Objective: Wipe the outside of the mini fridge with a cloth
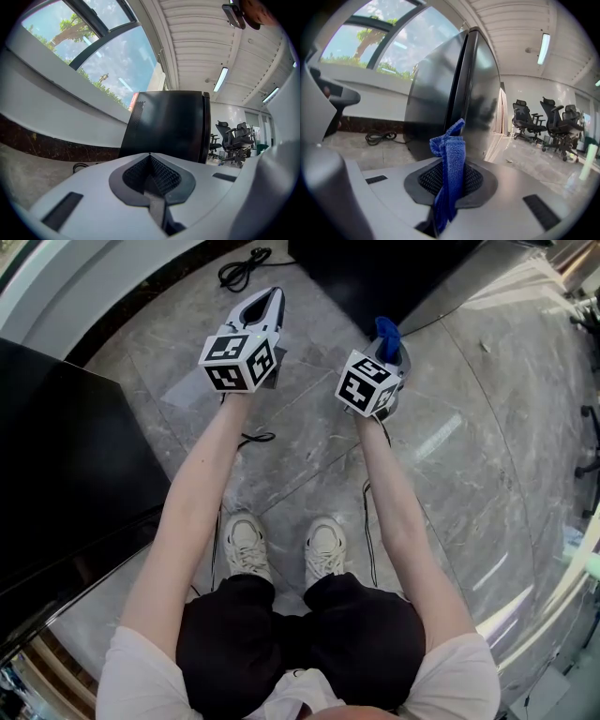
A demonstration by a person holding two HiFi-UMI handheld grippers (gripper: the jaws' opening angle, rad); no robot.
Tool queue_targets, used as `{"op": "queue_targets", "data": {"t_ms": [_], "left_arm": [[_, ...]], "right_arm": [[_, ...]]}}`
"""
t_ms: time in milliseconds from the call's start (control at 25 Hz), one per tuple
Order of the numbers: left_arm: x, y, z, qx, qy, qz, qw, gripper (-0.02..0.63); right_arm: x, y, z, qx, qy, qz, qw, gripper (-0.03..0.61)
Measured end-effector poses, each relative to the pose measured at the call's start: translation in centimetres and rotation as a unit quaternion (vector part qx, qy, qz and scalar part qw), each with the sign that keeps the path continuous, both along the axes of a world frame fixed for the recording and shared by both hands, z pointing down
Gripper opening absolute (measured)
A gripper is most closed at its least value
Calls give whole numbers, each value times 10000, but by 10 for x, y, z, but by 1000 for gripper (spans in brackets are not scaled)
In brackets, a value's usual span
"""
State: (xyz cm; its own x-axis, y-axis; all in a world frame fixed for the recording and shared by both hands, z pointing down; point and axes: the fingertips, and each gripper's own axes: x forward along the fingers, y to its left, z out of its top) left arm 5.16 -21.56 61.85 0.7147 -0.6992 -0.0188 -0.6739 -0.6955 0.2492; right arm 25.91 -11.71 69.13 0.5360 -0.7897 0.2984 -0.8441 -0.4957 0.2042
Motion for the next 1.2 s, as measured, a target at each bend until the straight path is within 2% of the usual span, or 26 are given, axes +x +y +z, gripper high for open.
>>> {"op": "queue_targets", "data": {"t_ms": [200,400,480,680,840,960,1080,1200], "left_arm": [[2,8,-25,168,194,-12,9997,5],[4,17,-62,563,189,29,9982,5],[3,21,-70,663,74,-56,9978,5],[4,20,-73,852,-584,-399,9939,5],[2,18,-74,880,-748,-617,9914,5],[-8,12,-86,913,-700,-800,9901,5],[-24,4,-103,1024,-580,-931,9887,5],[-36,1,-121,1245,-688,-914,9856,5]], "right_arm": [[-20,-15,-63,857,-394,-392,9948,61],[-58,-28,-119,1514,-680,-1079,9802,61],[-71,-28,-131,1639,-743,-1274,9754,62],[-86,-31,-147,1778,-771,-1597,9680,61],[-93,-42,-152,1807,-871,-1753,9639,61],[-118,-56,-165,1853,-990,-2437,9468,62],[-155,-63,-179,1815,-994,-3395,9176,61],[-178,-65,-194,1753,-1111,-4086,8888,61]]}}
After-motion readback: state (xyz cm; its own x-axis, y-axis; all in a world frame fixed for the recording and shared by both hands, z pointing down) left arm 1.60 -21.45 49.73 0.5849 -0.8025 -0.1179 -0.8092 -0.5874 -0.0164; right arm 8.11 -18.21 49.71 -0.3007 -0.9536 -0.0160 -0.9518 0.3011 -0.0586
